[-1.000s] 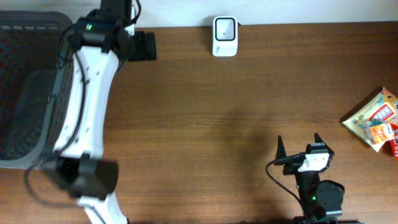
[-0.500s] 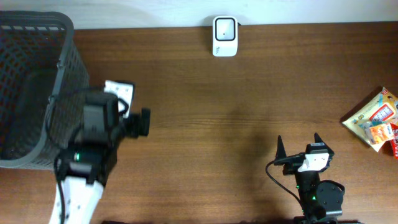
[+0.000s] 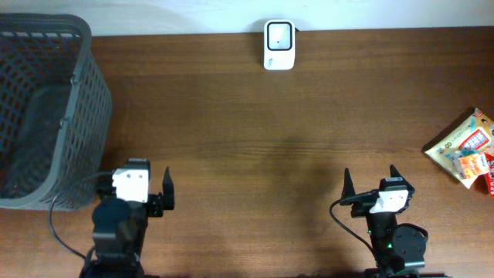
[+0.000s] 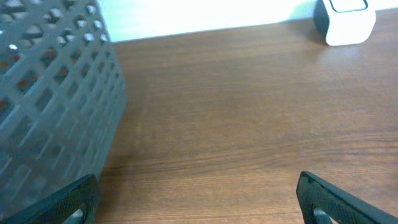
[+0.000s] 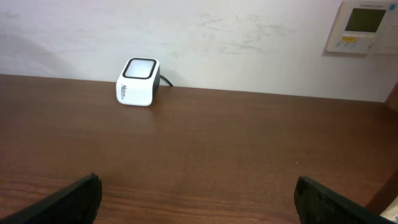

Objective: Scan the item barcode

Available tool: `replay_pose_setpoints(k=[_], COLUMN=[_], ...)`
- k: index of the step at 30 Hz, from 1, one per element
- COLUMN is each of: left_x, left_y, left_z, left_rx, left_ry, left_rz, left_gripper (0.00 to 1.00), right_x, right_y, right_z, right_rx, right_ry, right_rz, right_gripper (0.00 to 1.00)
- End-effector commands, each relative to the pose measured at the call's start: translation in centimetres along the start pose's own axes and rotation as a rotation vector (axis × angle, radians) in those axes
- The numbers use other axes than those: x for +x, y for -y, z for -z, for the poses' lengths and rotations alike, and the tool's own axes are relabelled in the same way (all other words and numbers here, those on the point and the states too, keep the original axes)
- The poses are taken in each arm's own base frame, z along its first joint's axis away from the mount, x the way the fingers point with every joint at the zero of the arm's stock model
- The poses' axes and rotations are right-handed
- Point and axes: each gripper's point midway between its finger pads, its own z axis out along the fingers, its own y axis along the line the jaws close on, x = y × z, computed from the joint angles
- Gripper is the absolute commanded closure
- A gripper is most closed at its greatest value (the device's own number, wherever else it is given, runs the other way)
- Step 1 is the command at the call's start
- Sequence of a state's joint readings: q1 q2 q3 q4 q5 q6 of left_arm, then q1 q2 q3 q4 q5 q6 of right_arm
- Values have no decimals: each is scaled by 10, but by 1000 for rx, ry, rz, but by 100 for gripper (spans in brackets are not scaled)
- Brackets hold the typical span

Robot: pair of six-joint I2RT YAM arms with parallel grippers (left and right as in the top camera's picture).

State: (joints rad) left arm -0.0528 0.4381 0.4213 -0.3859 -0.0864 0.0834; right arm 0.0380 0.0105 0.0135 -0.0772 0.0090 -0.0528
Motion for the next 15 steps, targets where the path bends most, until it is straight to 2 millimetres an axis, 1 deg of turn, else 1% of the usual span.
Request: replay_pose_setpoints(k=[1,5,8,12,15], left_x=[4,1,1,4,7], left_y=[-8,-12,-14,-9,-9], left_z=[6,10,8,4,3], left_rx=[-29,-36,-40,-13,-21], left_ry=[84,188,267,338,379], left_rz=[11,25,30,23,21], left_gripper=[1,1,1,1,1], right_x=[3,3,3,3,3], right_y=[1,1,1,1,1], right_z=[0,0,0,0,0], right_rx=[4,4,4,4,4], right_ry=[-5,-5,-5,-5,-5], right_rz=[-1,-1,-1,-1,-1], right_gripper=[2,2,2,2,2])
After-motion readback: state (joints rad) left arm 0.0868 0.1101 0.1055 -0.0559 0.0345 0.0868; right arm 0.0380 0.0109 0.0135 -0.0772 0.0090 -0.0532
